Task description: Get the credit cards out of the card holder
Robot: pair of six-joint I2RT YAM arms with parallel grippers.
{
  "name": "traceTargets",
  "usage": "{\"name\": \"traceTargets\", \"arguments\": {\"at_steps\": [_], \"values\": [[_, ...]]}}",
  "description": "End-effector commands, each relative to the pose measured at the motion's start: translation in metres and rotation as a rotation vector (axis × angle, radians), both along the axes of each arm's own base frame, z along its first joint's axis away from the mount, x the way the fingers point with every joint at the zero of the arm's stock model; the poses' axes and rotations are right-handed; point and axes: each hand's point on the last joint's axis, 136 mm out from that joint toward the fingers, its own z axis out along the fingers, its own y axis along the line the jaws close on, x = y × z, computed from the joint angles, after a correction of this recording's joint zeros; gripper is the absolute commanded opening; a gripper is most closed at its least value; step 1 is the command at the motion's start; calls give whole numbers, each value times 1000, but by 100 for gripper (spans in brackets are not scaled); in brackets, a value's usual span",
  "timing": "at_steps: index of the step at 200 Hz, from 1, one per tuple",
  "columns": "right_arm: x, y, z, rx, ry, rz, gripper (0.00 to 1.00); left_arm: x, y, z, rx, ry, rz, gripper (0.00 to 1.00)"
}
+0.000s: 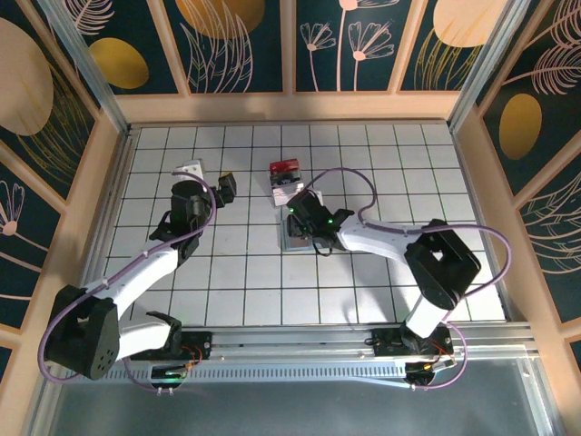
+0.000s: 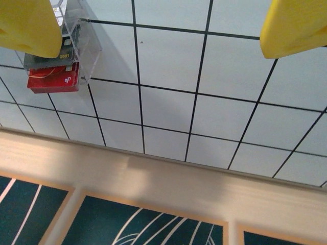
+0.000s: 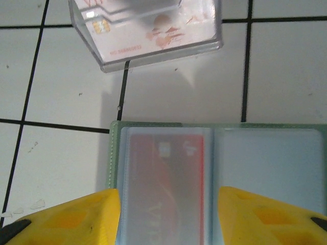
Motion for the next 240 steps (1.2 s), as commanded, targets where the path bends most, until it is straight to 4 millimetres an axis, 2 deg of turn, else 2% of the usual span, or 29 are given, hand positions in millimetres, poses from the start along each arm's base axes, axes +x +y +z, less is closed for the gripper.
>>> {"name": "traceTargets", "arguments": {"at_steps": [1,45,187,218,240], "values": [[-4,9,-6,-24,32,7,56,2,3,4,-98,-38,35,99],[-4,15,-23,-65,67,23,59,4,4,-9,-117,-9,56,99],[-18,17,-48,-103,138,51,65,4,6,-19,-97,11,65,99],[-20,11,-55,-125,151,37,61,4,6,-18,-95,11,69,99],[-21,10,-57,-127,154,35,55,5,5,-19,-93,13,62,99]]}}
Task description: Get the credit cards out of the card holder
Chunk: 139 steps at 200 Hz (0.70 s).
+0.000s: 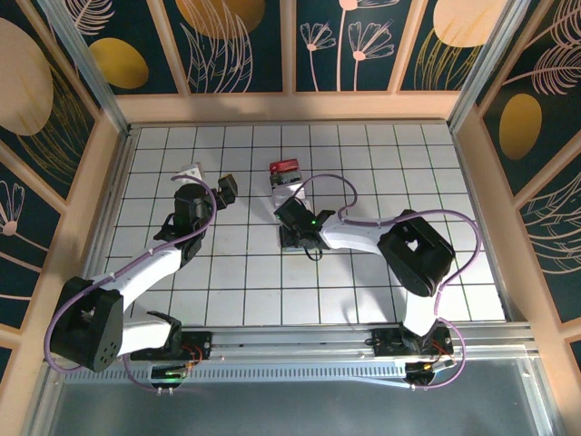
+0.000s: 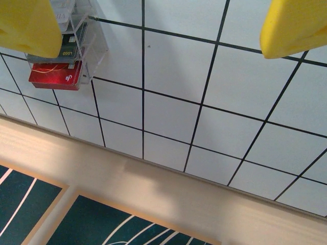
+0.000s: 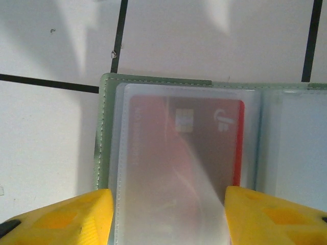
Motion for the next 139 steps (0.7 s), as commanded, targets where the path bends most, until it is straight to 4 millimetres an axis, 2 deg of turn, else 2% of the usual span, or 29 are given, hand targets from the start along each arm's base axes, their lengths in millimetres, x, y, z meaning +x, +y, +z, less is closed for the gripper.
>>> {"name": "traceTargets", "arguments": {"at_steps": [1,95,128,139], "values": [[-8,-6,-13,-35,40,-17,55,2,5,-1,-2,-6,25,99],[-2,-10,-1,-18,5,-26,25,2,2,3,9,-14,3,99],[3,-16,7,-37,-27,-44,23,0,-4,12,20,-43,-43,99],[4,-17,10,-45,-34,-46,28,-1,-5,15,19,-54,-49,99]]}}
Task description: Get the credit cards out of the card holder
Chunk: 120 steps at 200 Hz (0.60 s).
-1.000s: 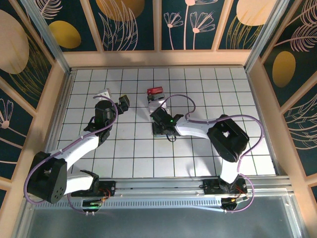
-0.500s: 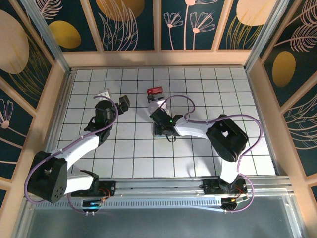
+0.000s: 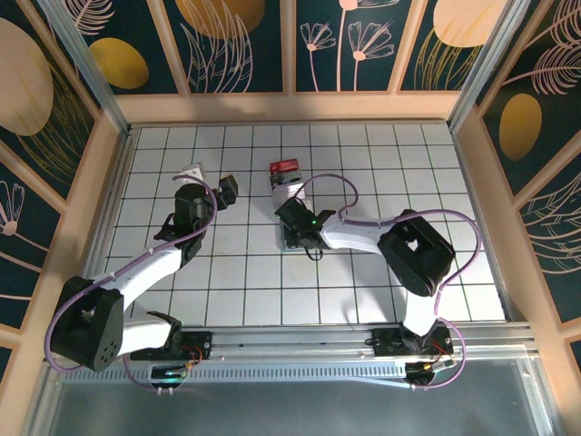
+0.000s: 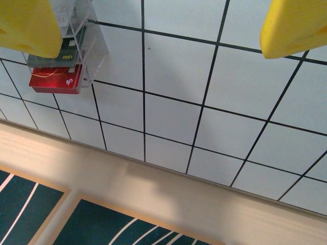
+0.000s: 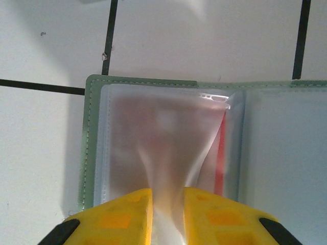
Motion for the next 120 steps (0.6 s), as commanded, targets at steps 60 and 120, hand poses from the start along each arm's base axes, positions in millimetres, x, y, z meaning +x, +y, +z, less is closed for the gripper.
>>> {"name": "traceTargets", "arguments": {"at_steps": [60,120], "values": [[-5,7,25,-48,-60,30,45,-3,2,13,6,-48,-10,99],[-14,11,6,-79,-21,63,50,0,0,8,-1,-29,-9,99]]}}
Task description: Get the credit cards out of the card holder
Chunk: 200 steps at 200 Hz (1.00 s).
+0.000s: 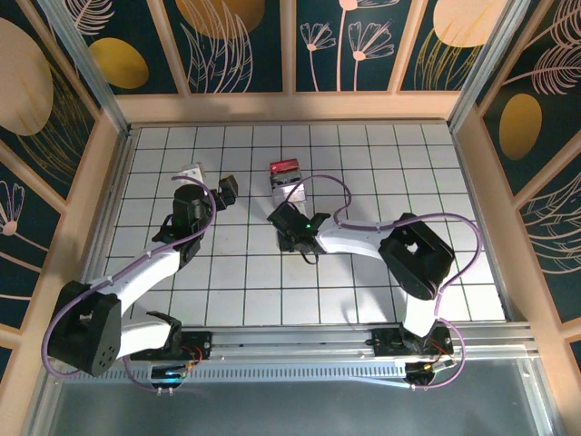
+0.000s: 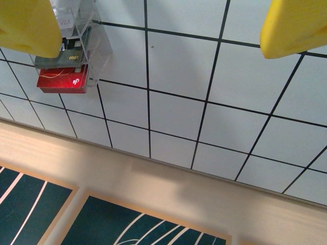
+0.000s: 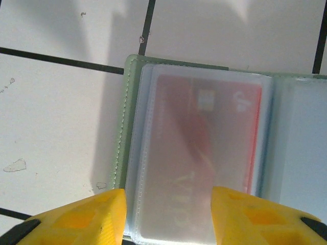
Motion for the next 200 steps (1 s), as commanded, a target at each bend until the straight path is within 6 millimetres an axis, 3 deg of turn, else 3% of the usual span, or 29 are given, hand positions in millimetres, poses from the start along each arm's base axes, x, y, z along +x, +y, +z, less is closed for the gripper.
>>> {"name": "traceTargets", "arguments": {"at_steps": [1,69,150,200], "values": [[0,-2,-4,-39,3,-2,50,3,1,2,-11,-11,10,99],[-7,-10,-29,-90,51,-3,52,4,0,0,-13,0,10,99],[-3,-20,-30,-80,55,-43,28,5,-1,1,-14,1,5,99],[7,-23,-13,-59,11,-71,17,4,1,3,1,-2,9,99]]}}
